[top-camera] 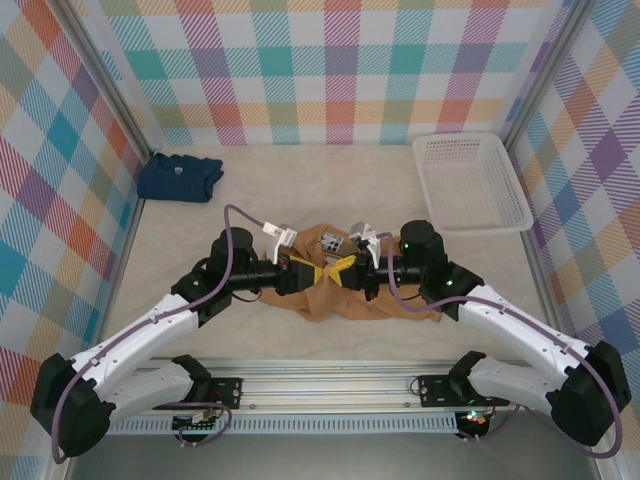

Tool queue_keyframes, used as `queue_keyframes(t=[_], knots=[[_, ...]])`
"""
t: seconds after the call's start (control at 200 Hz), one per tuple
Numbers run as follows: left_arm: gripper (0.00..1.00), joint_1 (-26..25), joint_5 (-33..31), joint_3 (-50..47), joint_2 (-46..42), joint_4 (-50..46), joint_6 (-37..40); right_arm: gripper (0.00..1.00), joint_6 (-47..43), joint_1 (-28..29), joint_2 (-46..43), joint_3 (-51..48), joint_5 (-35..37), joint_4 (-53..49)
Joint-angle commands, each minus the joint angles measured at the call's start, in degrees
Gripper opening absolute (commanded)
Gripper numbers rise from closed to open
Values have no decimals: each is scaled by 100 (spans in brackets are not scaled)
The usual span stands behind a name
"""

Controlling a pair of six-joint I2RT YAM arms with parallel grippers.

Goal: Fold the inside-out t-shirt

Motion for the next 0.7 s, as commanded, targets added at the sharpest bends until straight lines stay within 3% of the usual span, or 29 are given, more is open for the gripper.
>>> queue_keyframes(t=[0.0, 0.2, 0.32, 0.365, 0.585, 0.695], knots=[[49, -67, -162, 6, -166, -163, 432, 0, 173, -13, 48, 409, -201, -251], [59, -550, -647, 11, -277, -216, 1001, 0, 414, -13, 416, 1025, -242, -941], [58, -679, -960, 66, -189, -130, 1252, 0, 713, -22, 605, 1127, -448, -795], [54, -694, -1022, 73, -110, -24, 1284, 0, 825, -28, 678, 1135, -596, -683], [4, -655, -1468, -58, -28, 44, 1376, 1, 1488, -372, 604, 962, -1262, -50], [0, -552, -1223, -259, -169, 357, 1128, 16, 1315, -554, 390, 838, -1208, -284]])
